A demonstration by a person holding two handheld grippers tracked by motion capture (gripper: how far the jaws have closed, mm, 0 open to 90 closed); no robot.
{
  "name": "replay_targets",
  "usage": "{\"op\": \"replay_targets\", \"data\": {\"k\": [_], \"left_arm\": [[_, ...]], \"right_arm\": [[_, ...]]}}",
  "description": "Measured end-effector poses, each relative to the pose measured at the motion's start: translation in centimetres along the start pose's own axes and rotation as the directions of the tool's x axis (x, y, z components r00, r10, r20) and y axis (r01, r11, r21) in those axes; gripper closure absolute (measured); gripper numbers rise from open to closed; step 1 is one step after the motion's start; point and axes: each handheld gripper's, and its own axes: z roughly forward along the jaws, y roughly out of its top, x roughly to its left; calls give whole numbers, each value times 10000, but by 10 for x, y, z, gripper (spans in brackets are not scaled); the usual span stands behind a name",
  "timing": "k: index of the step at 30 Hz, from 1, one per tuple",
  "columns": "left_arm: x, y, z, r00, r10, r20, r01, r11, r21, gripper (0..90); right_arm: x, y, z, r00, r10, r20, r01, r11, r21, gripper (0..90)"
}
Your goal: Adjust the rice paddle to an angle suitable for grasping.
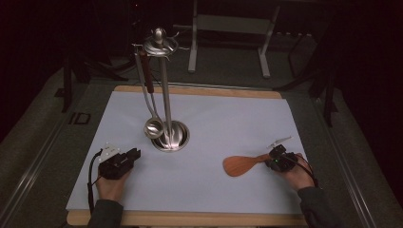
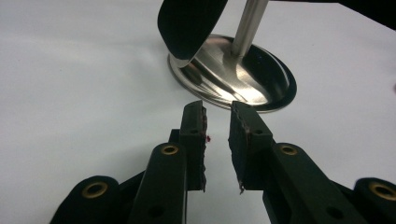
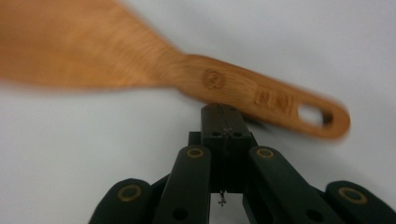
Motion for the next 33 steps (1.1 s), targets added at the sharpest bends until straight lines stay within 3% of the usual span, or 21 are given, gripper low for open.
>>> {"op": "replay_targets", "data": {"k": [3, 7, 13, 20, 25, 27, 33], "left_arm": [[0, 0, 0, 10000, -3, 2, 3, 10000, 8, 760], [1, 0, 0, 10000, -41, 2, 41, 10000, -5, 760], [3, -1, -1, 9999, -150, 7, 150, 9999, -70, 760], [3, -1, -1, 9999, -154, -3, 154, 9999, -64, 758], [3, -1, -1, 9999, -137, 8, 137, 9999, -60, 756], [4, -1, -2, 9999, -161, 27, 161, 9998, -81, 755], [4, -1, -2, 9998, -174, 37, 175, 9998, -81, 751]], "right_arm": [[-4, 18, 10, 9994, 283, 194, -281, 9995, -113, 900], [-2, 43, 22, 9988, 477, 88, -474, 9986, -243, 900], [20, 69, 31, 9995, -5, -303, 0, 9999, -166, 872], [40, 86, 25, 9960, -503, -736, 493, 9987, -152, 741], [51, 100, 26, 9918, -961, -846, 1011, 9933, 567, 691], [52, 103, 29, 9907, -931, -992, 1016, 9912, 843, 668], [52, 111, 33, 9934, -788, -838, 907, 9845, 1501, 650]]}}
